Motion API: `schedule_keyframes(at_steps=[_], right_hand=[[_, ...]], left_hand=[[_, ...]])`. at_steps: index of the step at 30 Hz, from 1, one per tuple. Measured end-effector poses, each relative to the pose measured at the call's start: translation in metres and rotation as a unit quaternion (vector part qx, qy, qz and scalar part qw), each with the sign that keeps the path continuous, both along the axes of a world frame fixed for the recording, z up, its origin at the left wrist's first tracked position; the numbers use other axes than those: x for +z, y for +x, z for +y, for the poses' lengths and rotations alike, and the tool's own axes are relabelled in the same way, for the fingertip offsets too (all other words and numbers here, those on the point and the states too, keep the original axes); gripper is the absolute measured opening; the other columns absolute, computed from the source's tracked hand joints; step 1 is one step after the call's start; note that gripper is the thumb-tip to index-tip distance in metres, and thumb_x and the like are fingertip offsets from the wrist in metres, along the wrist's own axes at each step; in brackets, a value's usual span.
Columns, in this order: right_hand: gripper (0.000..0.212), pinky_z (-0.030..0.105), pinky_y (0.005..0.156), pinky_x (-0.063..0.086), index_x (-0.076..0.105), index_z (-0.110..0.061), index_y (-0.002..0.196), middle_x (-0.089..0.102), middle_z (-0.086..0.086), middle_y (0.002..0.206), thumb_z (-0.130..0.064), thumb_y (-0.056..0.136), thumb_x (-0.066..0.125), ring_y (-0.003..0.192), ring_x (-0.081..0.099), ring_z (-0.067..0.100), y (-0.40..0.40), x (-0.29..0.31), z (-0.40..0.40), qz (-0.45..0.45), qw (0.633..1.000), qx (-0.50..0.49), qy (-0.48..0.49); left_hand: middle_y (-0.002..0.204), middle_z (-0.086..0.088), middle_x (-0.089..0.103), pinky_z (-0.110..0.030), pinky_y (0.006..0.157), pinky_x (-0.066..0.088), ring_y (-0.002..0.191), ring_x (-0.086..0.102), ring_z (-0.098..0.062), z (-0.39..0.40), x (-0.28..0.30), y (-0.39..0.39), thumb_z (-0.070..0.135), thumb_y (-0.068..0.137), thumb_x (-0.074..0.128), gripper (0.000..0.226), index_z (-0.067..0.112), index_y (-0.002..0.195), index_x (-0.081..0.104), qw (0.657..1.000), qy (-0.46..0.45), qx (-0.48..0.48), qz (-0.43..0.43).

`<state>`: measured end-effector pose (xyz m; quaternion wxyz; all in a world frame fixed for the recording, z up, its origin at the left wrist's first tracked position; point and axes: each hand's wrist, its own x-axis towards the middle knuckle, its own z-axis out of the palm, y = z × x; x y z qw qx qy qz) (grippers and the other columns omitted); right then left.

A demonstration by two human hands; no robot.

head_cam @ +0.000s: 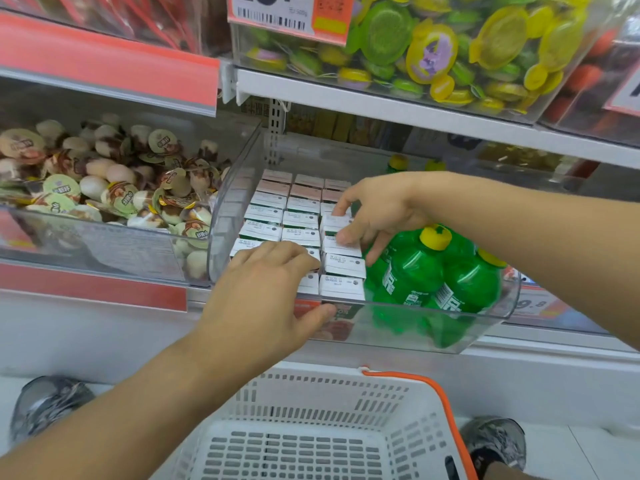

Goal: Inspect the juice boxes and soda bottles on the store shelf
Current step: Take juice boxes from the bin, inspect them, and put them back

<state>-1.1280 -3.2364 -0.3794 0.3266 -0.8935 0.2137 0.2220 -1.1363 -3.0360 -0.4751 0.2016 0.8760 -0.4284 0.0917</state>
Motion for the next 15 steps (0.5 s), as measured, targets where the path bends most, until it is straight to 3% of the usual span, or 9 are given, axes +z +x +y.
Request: schedule_keyframes(at_steps=[3, 6, 9, 12, 15], right_hand=[[0.045, 0.056, 0.090, 0.056, 0.044, -0.009, 0.135, 0.065, 0.019, 0.111, 0.001, 0.095, 0.061, 0.082, 0.067, 0.033, -0.005, -0.008, 0.006, 0.033, 0.999, -0.007, 0.042], [0.020, 0.063, 0.089, 0.054, 0.054, -0.012, 0.108, 0.069, 0.016, 0.103, 0.005, 0.098, 0.054, 0.086, 0.068, 0.037, -0.005, -0.010, 0.007, 0.052, 0.994, -0.023, 0.097], [0.021, 0.062, 0.077, 0.056, 0.056, -0.012, 0.101, 0.072, 0.016, 0.093, 0.008, 0.097, 0.053, 0.083, 0.070, 0.036, -0.004, -0.012, 0.006, 0.047, 0.990, -0.036, 0.124], [0.025, 0.055, 0.075, 0.058, 0.054, -0.014, 0.096, 0.074, 0.012, 0.081, 0.011, 0.094, 0.055, 0.076, 0.070, 0.031, -0.006, -0.014, 0.007, 0.032, 0.988, -0.045, 0.145], [0.032, 0.051, 0.074, 0.059, 0.051, -0.009, 0.111, 0.072, 0.012, 0.091, 0.014, 0.090, 0.059, 0.080, 0.069, 0.031, -0.008, -0.013, 0.010, 0.034, 0.986, -0.043, 0.155]], left_hand=[[0.113, 0.010, 0.064, -0.039, 0.091, 0.046, 0.106, 0.061, -0.017, 0.000, -0.001, 0.000, 0.070, 0.075, 0.040, 0.062, 0.030, 0.115, 0.066, 1.000, 0.005, 0.000, -0.001], [0.115, 0.011, 0.063, -0.039, 0.092, 0.045, 0.108, 0.059, -0.017, 0.000, -0.001, 0.001, 0.070, 0.075, 0.041, 0.063, 0.031, 0.118, 0.064, 1.000, 0.014, -0.001, 0.004], [0.115, 0.011, 0.063, -0.039, 0.092, 0.045, 0.108, 0.059, -0.017, 0.000, -0.001, 0.001, 0.071, 0.075, 0.038, 0.065, 0.031, 0.118, 0.064, 1.000, 0.013, 0.000, 0.002], [0.113, 0.010, 0.062, -0.040, 0.091, 0.047, 0.107, 0.059, -0.018, -0.001, -0.001, 0.002, 0.071, 0.073, 0.037, 0.065, 0.030, 0.116, 0.064, 1.000, 0.010, 0.003, 0.005], [0.114, 0.011, 0.061, -0.040, 0.092, 0.047, 0.108, 0.057, -0.017, -0.001, 0.000, 0.002, 0.072, 0.073, 0.036, 0.066, 0.030, 0.117, 0.063, 1.000, 0.015, 0.003, 0.009]])
